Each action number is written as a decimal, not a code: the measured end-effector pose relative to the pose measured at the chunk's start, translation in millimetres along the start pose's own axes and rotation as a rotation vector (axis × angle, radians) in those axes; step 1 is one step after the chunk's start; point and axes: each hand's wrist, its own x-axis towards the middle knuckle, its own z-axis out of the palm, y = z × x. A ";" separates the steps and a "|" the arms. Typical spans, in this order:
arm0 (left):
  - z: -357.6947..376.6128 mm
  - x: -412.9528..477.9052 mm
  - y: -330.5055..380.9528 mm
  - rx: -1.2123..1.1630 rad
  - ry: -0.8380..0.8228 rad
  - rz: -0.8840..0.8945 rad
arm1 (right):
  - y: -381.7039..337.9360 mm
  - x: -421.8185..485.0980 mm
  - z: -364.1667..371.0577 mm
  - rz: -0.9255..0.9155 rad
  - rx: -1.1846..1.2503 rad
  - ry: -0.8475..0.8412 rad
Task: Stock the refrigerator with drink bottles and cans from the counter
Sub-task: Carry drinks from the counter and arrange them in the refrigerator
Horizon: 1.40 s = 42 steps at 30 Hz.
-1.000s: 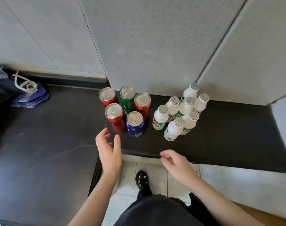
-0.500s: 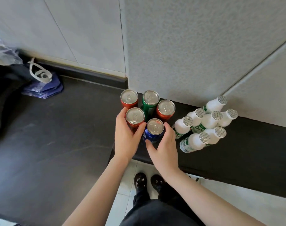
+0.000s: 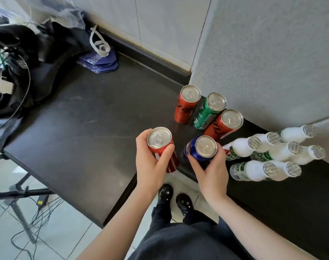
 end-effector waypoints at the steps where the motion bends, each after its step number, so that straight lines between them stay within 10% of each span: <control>1: -6.4 -7.2 0.8 -0.026 0.028 -0.020 | 0.4 -3.7 -3.6 -0.033 0.044 -0.053; 19: -109.9 -222.4 -33.6 -0.170 0.972 -0.451 | -53.9 -93.9 63.1 -0.524 0.140 -1.114; 42: -398.8 -601.8 -93.6 -0.290 1.855 -0.442 | -188.5 -587.2 172.2 -0.967 0.049 -1.683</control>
